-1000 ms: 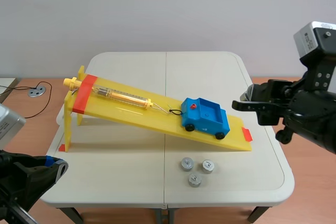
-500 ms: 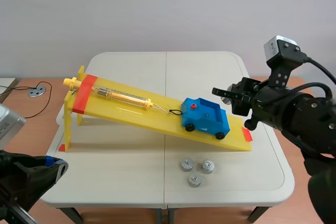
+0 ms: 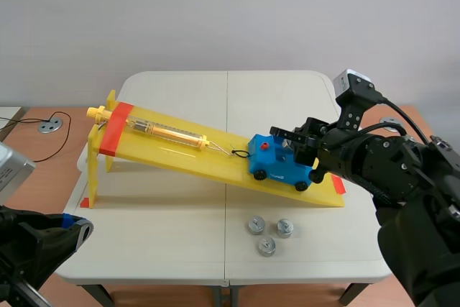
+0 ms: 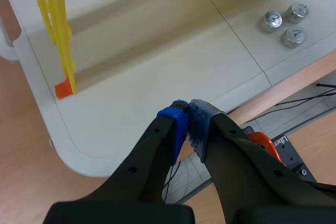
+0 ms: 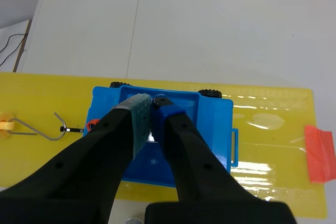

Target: Place the four metal weights on the blue cart on the ramp.

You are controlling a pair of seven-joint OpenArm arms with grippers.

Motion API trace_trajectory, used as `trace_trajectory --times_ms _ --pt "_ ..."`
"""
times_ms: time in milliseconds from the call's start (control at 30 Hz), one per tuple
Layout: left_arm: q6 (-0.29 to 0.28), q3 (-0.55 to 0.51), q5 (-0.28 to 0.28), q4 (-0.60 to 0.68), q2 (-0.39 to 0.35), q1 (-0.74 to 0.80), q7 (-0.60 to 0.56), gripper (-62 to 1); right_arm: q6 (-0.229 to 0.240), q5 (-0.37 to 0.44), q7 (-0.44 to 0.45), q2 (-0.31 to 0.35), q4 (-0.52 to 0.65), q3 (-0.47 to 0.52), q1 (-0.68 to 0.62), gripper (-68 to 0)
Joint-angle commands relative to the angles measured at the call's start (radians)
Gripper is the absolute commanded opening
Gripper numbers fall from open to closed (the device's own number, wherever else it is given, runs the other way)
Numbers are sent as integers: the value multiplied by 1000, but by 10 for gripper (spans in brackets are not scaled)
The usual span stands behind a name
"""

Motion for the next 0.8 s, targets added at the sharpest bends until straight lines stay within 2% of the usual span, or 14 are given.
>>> trace_trajectory --times_ms 0,267,500,533,667,767 --pt "-18 -13 -75 43 5 -5 -97 -580 38 43 179 -11 83 -25 116 -669" --pt "-18 -13 -75 43 5 -5 -96 -580 26 21 193 -13 26 -25 149 -669" --pt "-18 -13 -75 43 5 -5 -96 -580 15 2 208 -13 23 -25 148 -668" --pt "-18 -13 -75 43 5 -5 -96 -580 15 -2 208 -13 23 -25 148 -662" --pt "-18 -13 -75 43 5 -5 -96 -580 15 -27 209 -13 23 -25 148 -564" --pt "-18 -13 -75 43 5 -5 -96 -580 8 -40 213 -13 23 -25 148 -554"
